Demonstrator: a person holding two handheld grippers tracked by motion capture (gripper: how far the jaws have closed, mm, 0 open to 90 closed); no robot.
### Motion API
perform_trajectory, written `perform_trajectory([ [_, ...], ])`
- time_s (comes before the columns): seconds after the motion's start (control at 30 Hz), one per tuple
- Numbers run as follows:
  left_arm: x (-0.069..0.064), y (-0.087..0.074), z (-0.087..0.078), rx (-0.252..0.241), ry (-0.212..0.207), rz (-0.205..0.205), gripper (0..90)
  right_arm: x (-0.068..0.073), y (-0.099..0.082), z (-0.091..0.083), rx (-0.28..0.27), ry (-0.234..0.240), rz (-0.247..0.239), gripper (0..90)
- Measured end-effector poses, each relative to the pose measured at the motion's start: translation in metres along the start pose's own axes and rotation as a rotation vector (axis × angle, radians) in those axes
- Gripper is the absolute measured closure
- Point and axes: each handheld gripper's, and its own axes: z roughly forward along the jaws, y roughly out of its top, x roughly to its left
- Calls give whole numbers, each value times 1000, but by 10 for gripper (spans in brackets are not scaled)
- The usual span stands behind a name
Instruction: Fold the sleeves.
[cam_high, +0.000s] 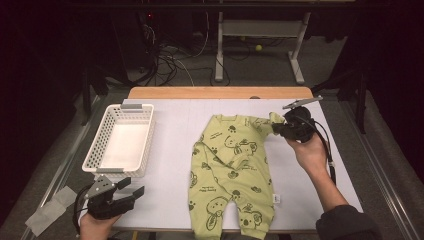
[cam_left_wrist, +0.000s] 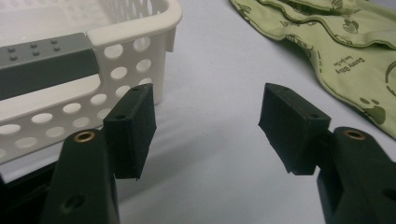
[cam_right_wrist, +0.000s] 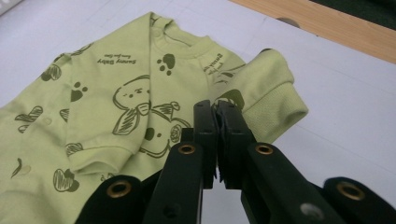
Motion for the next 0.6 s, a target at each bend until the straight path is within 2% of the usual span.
perform_trajectory([
  [0.27,1,0,0,1,-3,-4,334,15,3,6,8,53,-32,882],
  [0.6,1,0,1,4,-5,-5,335,34,3,17,44,105,-82,879],
])
